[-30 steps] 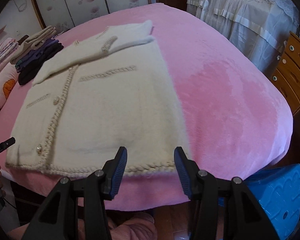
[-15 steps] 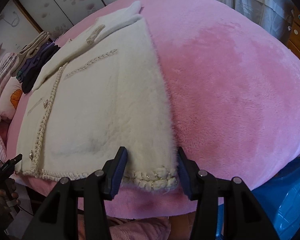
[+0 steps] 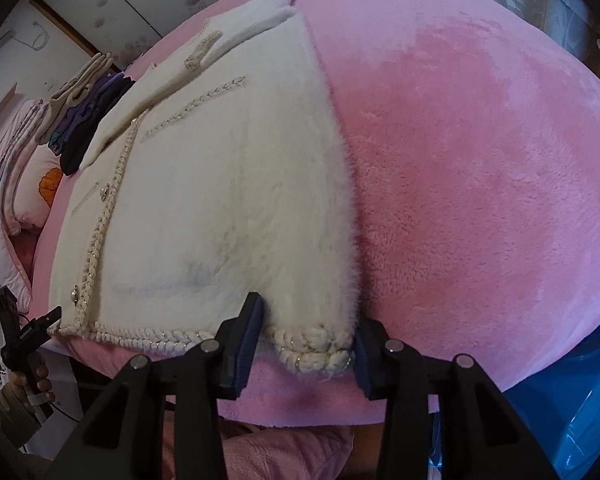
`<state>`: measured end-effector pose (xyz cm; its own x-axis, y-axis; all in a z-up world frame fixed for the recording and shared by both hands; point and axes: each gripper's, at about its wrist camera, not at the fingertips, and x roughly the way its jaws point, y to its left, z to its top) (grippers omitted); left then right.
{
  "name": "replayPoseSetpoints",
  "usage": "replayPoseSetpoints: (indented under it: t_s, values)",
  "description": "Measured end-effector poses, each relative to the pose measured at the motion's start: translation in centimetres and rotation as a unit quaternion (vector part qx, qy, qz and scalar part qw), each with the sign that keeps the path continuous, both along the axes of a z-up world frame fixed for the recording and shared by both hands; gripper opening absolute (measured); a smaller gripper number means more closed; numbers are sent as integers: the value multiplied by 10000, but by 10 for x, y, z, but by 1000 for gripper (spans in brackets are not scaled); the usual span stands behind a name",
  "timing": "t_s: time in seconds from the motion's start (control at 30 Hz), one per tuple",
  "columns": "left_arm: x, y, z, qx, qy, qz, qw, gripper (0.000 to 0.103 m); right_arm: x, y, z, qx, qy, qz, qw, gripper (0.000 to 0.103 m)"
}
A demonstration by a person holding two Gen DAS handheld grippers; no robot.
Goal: Fold large clothes
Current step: 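Grasp the braided hem corners with the left tool while the right tool grasps the other corner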
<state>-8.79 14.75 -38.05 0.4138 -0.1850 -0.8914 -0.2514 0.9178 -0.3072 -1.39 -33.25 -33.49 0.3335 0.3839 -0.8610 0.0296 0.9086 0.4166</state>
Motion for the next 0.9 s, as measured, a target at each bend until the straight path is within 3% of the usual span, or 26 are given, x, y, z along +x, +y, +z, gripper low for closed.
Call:
replayPoseSetpoints:
  t_s: [0.07, 0.23, 0.27, 0.33, 0.37, 0.53, 0.6, 0.73, 0.9]
  values:
    - [-2, 2, 0, -180, 69, -16, 9998, 64, -1, 2, 2, 56, 69, 86, 9999, 32]
    - [-2, 8, -6, -495, 281, 30, 9984, 63, 1, 5, -3, 106, 232, 112, 9996, 32]
    - [-1, 7, -7, -464, 356, 17, 9983, 59, 2, 5, -5, 147, 279, 67, 9995, 27]
    - [5, 0, -6, -334, 469, -143, 9982, 37, 5, 6, -8, 271, 407, -3, 9988, 20]
    - [7, -3, -5, -284, 531, -246, 9979, 19, 6, 8, -8, 247, 502, -58, 9984, 18]
    - [22, -24, 10, 402, 994, -534, 9928, 14, 12, 24, 15, -444, 600, 29, 9972, 14]
    - [27, -29, 19, 548, 1191, -588, 9896, 12, 12, 25, 30, -472, 542, -27, 9974, 13]
    - [41, -25, 53, 356, 1238, -405, 9908, 12, 15, 28, 78, -362, 281, -188, 9988, 12]
    - [69, -12, 117, -124, 901, -297, 9954, 11, 33, 40, 152, -267, -241, -346, 9988, 12]
